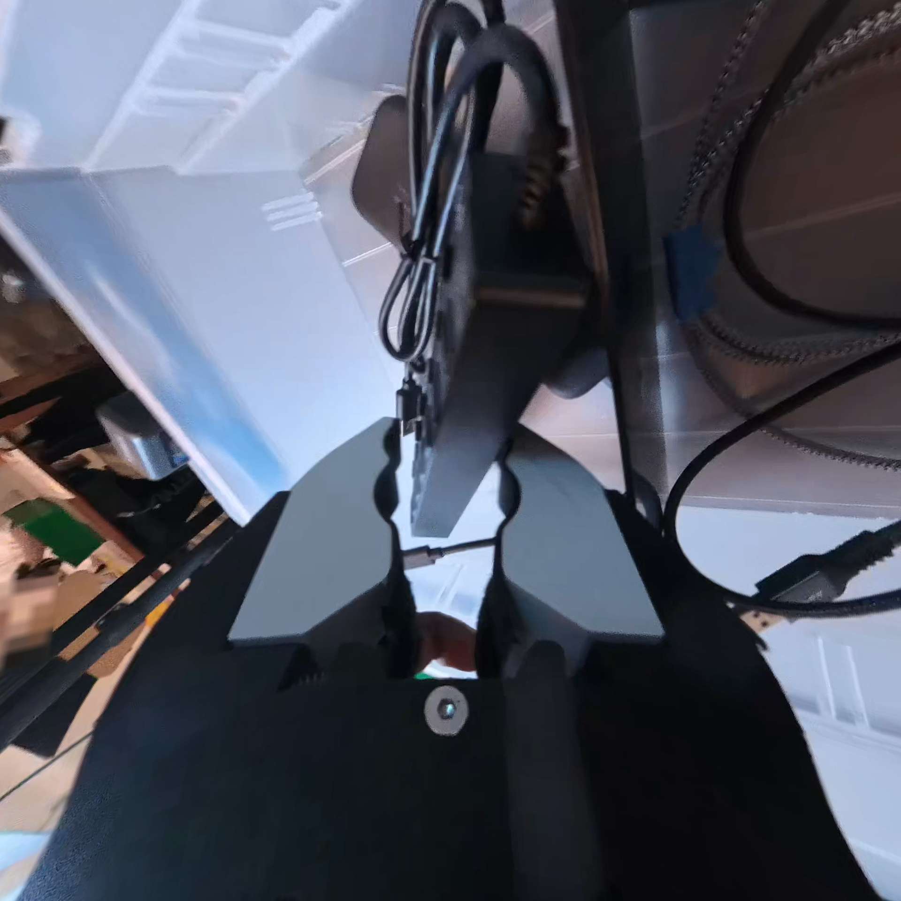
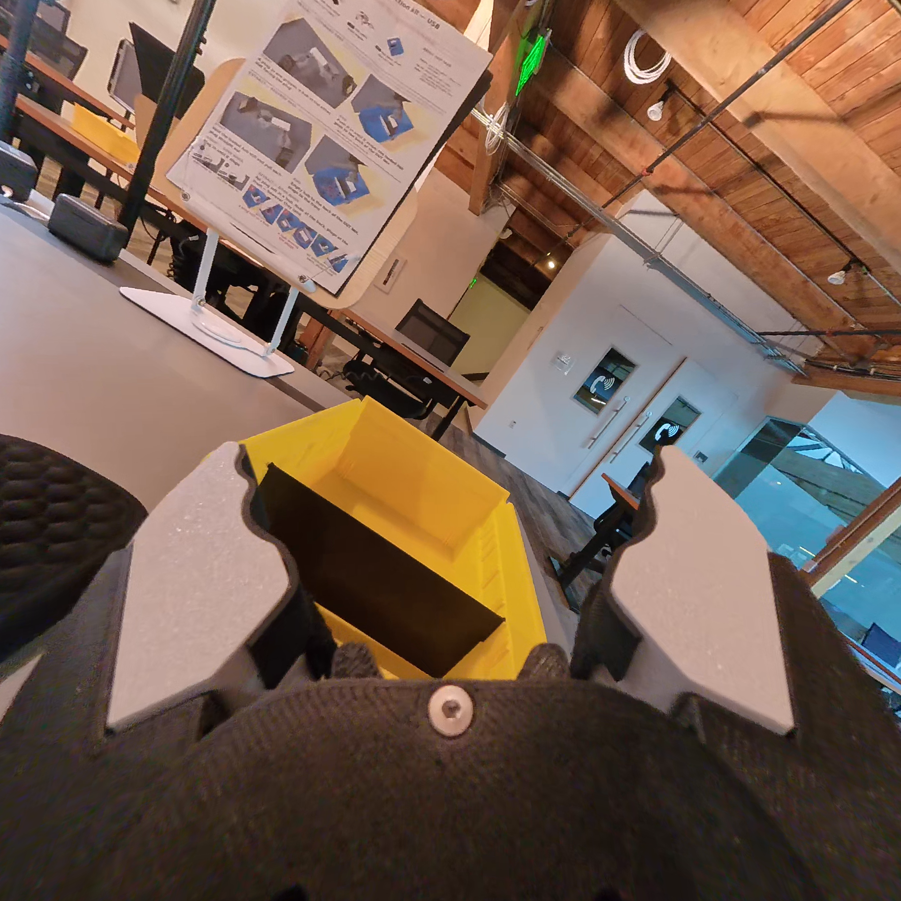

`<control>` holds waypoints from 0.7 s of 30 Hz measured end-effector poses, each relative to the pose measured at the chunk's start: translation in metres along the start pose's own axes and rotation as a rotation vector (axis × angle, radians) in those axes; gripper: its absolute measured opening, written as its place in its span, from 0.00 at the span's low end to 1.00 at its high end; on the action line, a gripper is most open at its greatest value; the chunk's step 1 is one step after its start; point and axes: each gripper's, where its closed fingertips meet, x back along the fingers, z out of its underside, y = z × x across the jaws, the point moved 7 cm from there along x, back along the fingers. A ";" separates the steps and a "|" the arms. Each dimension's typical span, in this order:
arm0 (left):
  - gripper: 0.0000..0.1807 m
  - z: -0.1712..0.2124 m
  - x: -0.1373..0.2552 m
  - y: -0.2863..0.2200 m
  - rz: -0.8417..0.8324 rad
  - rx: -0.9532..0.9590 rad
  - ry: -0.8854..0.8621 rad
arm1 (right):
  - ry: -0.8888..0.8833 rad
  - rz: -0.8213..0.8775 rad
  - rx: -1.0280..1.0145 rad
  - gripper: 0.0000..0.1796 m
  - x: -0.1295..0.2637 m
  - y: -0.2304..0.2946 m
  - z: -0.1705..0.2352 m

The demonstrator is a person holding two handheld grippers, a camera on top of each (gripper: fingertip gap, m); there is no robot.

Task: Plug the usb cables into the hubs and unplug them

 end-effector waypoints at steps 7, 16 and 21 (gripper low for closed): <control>0.15 -0.007 0.024 0.014 -0.360 0.008 0.023 | 0.021 0.002 -0.015 0.80 0.000 -0.002 0.006; 0.14 -0.013 0.145 0.004 -1.118 0.141 0.132 | 0.032 -0.114 -0.023 0.80 -0.016 0.021 0.002; 0.14 -0.063 0.184 -0.009 -1.454 0.090 0.240 | -0.070 -0.157 -0.052 0.78 -0.023 0.032 -0.025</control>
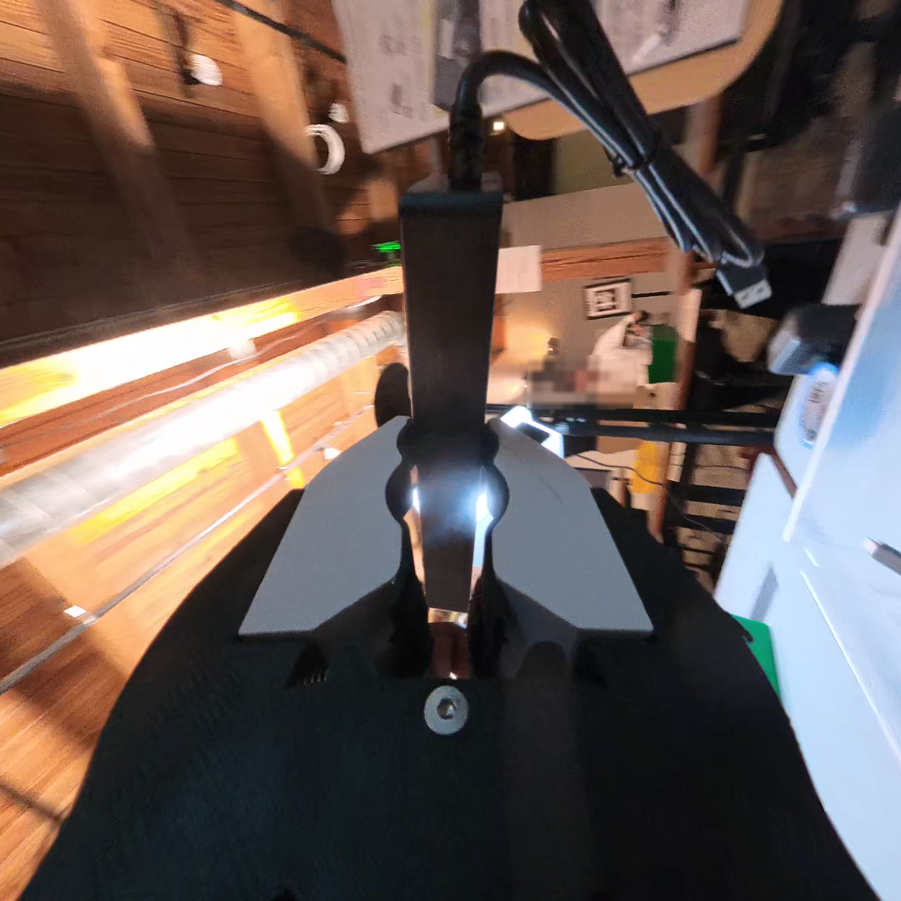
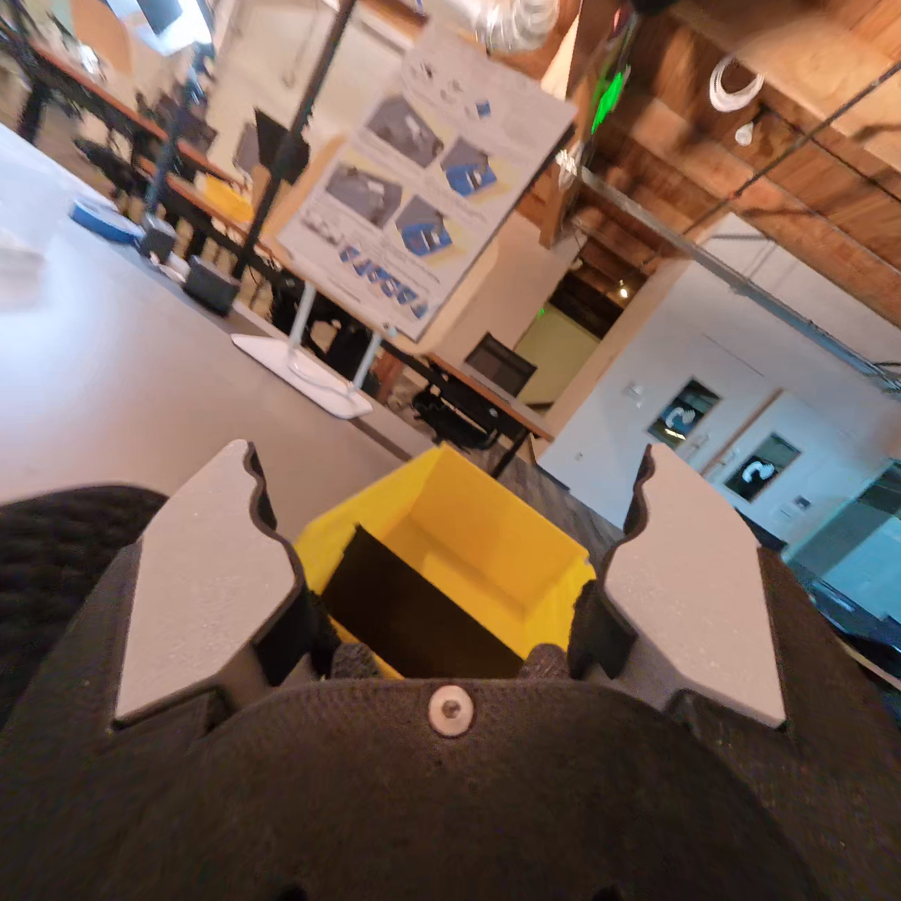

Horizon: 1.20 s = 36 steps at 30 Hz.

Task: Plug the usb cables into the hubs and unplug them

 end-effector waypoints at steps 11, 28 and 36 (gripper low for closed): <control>0.14 -0.174 0.050 -0.001 -0.221 0.138 -0.211 | -0.451 -0.457 -0.203 0.49 -0.050 0.109 -0.117; 0.14 -0.288 0.101 -0.027 -0.267 0.193 -0.486 | -0.049 -0.672 -0.082 0.34 -0.091 0.190 -0.090; 0.25 -0.292 0.112 -0.039 0.007 0.438 -0.634 | 0.002 -0.795 0.036 0.33 -0.071 0.164 -0.063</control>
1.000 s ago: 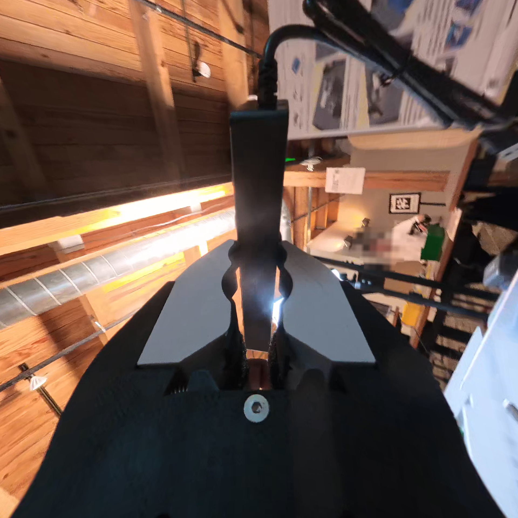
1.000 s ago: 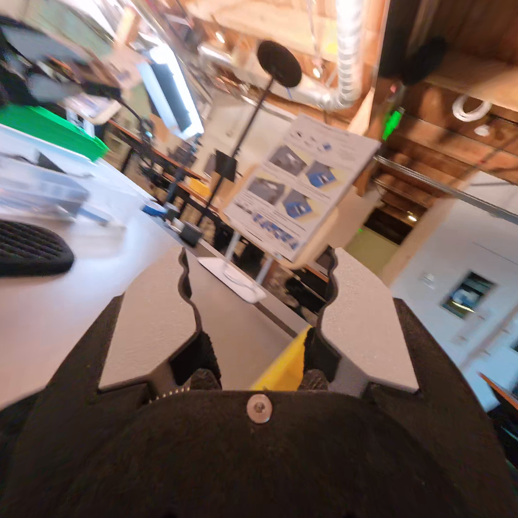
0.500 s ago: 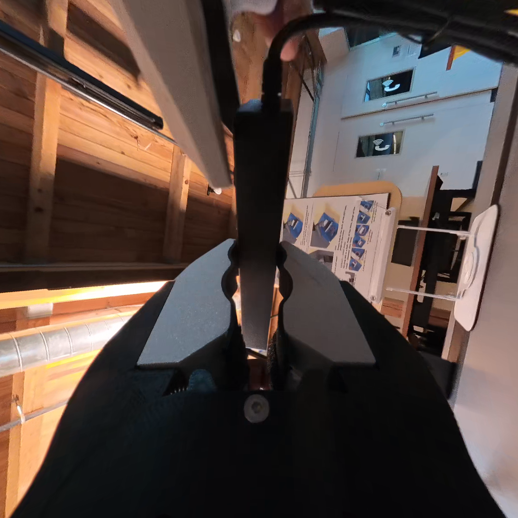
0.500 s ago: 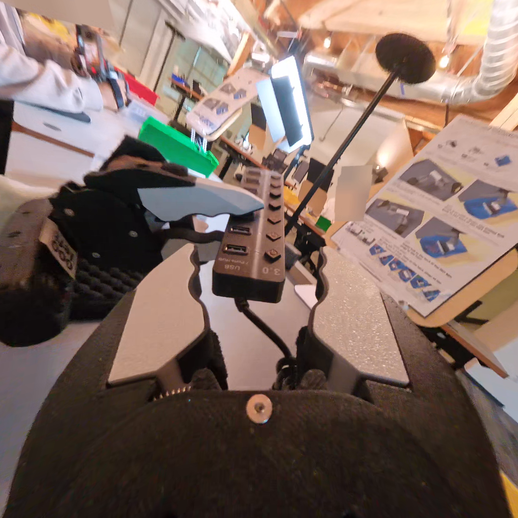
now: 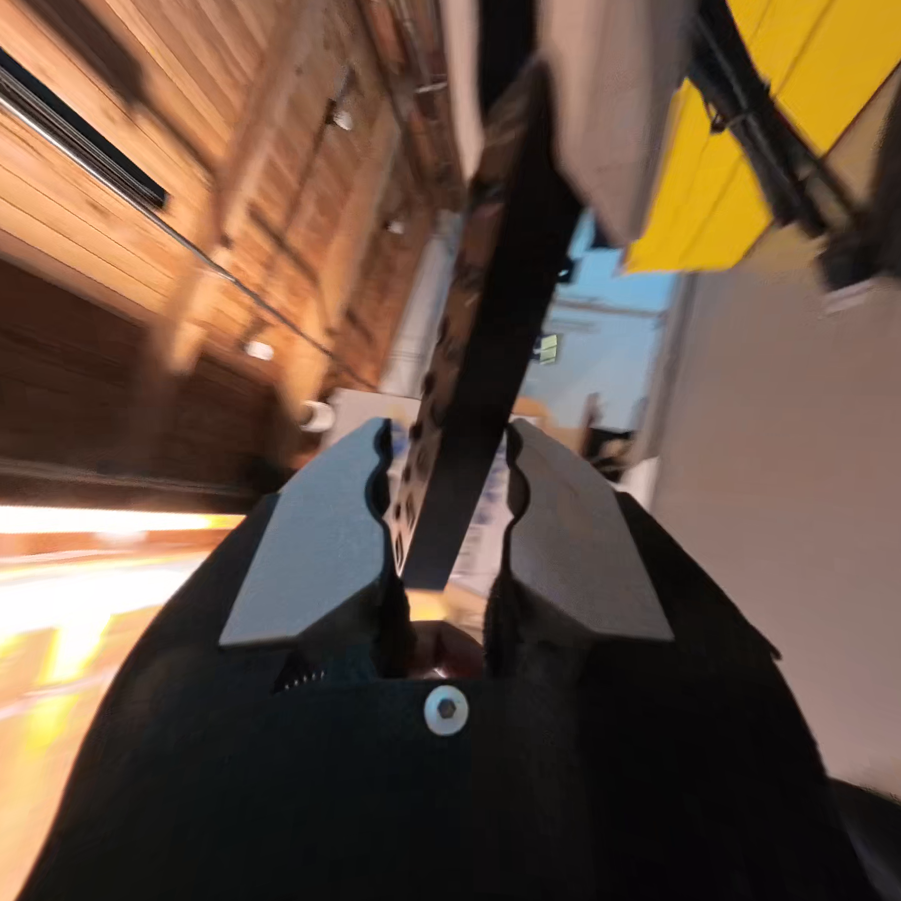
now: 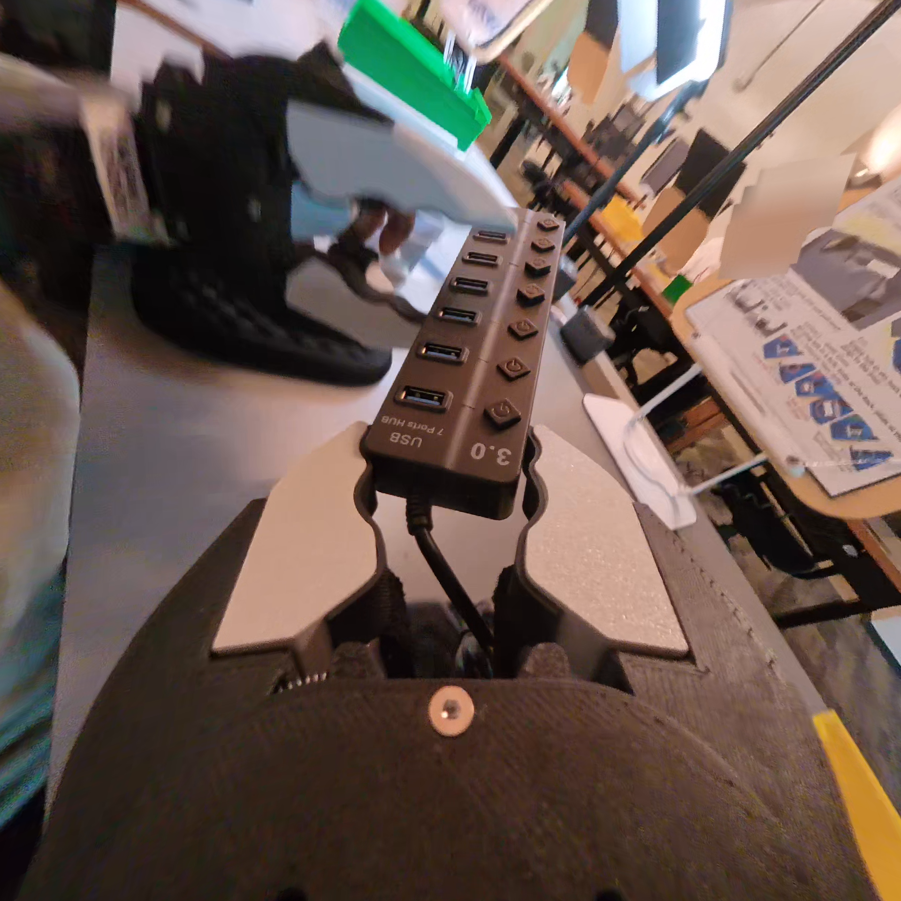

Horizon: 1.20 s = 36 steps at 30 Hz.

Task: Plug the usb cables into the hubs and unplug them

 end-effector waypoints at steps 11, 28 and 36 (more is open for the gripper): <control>0.33 0.076 0.041 0.085 0.213 1.310 -0.142 | 0.265 -0.235 -0.173 0.33 0.038 0.006 0.075; 0.37 0.182 0.130 0.134 0.115 1.368 0.454 | 0.254 -0.220 -0.246 0.43 0.067 0.005 0.081; 0.32 0.227 0.170 0.103 0.210 1.267 0.948 | 0.145 -0.090 -0.135 0.44 0.085 -0.003 0.055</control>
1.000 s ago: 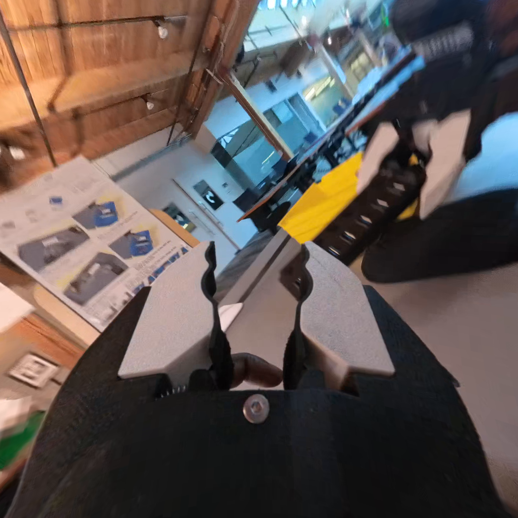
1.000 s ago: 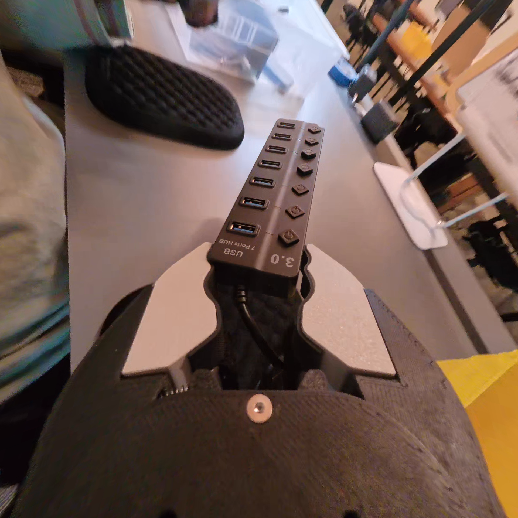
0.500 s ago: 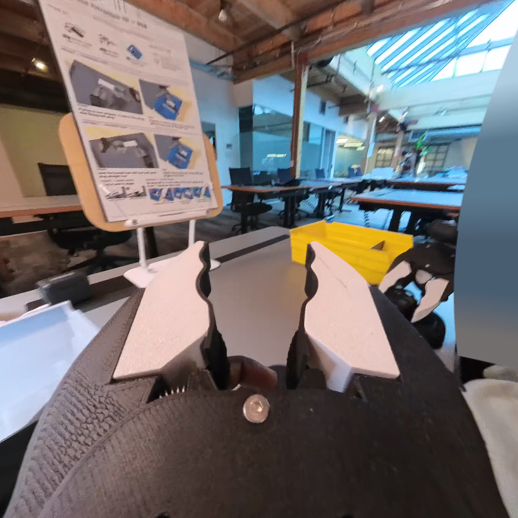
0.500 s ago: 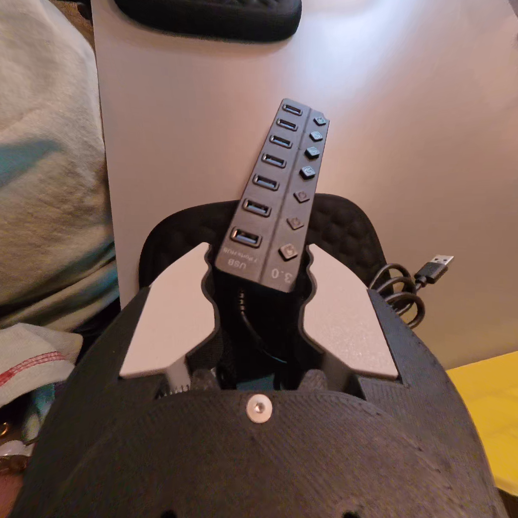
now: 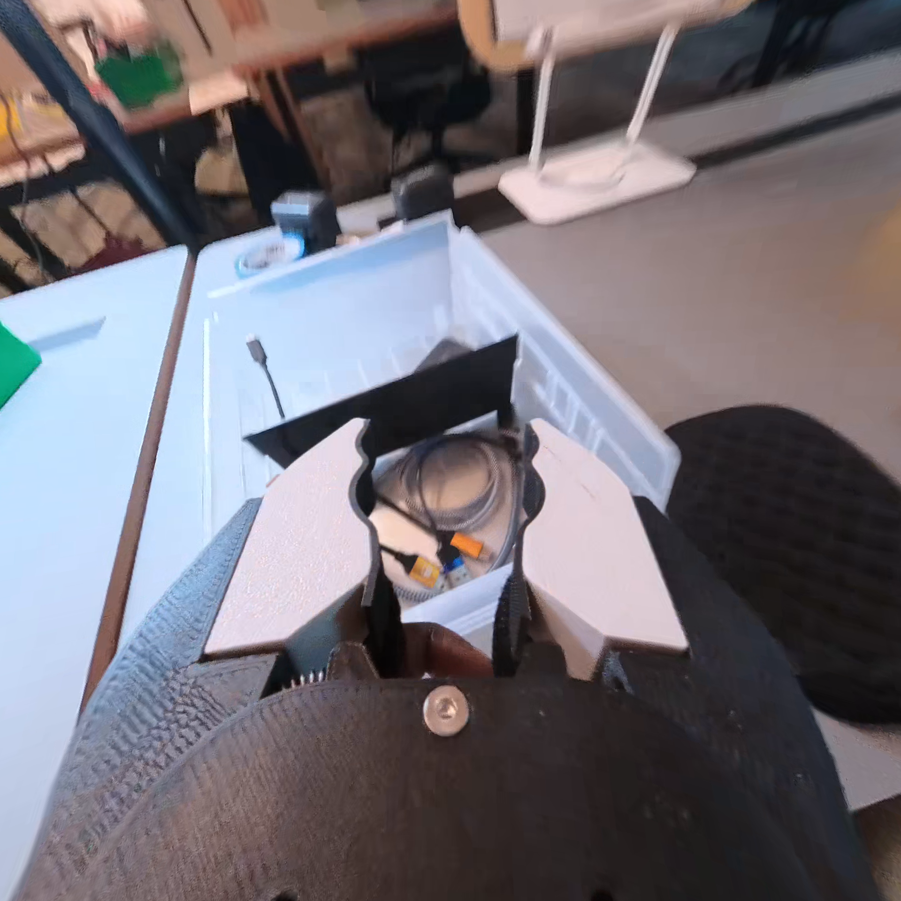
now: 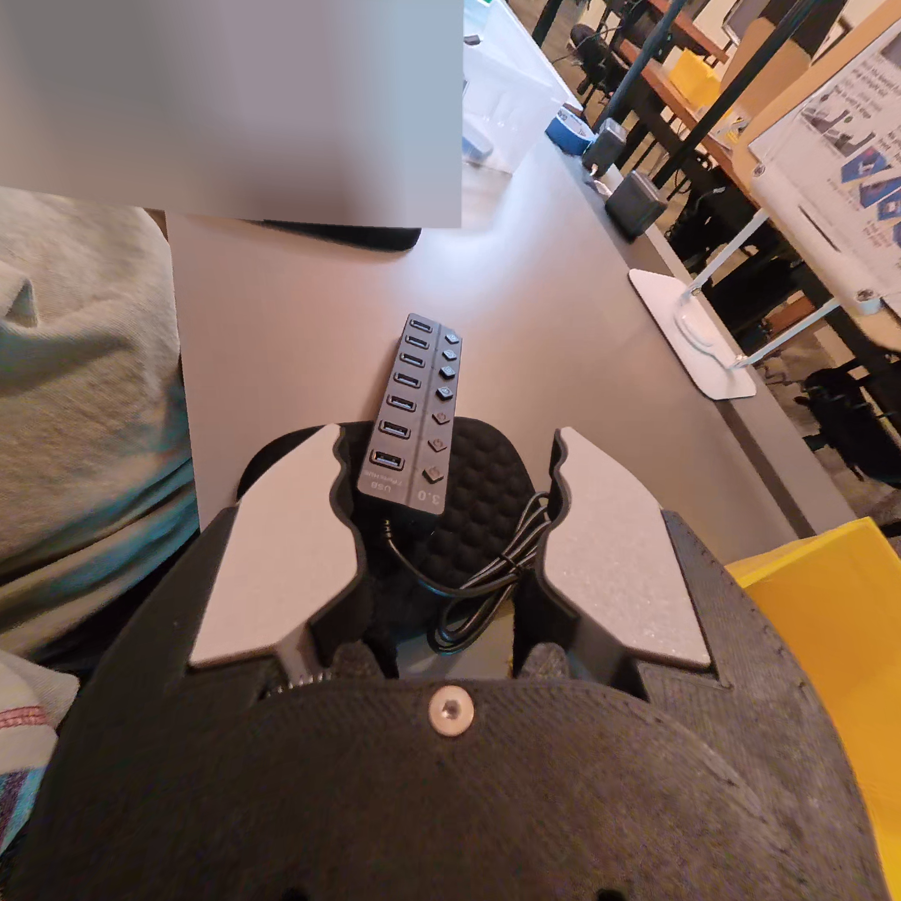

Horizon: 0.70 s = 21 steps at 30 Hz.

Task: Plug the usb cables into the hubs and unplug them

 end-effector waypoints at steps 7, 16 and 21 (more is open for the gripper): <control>0.20 0.041 -0.054 0.005 -0.082 0.014 0.314 | 0.059 -0.007 0.032 0.44 -0.009 0.002 -0.002; 0.16 0.055 -0.091 0.021 0.054 -0.031 0.672 | 0.093 0.011 0.049 0.43 -0.013 0.001 -0.002; 0.04 0.054 -0.098 0.020 0.005 -0.044 0.593 | 0.135 0.027 0.056 0.43 -0.012 0.000 -0.001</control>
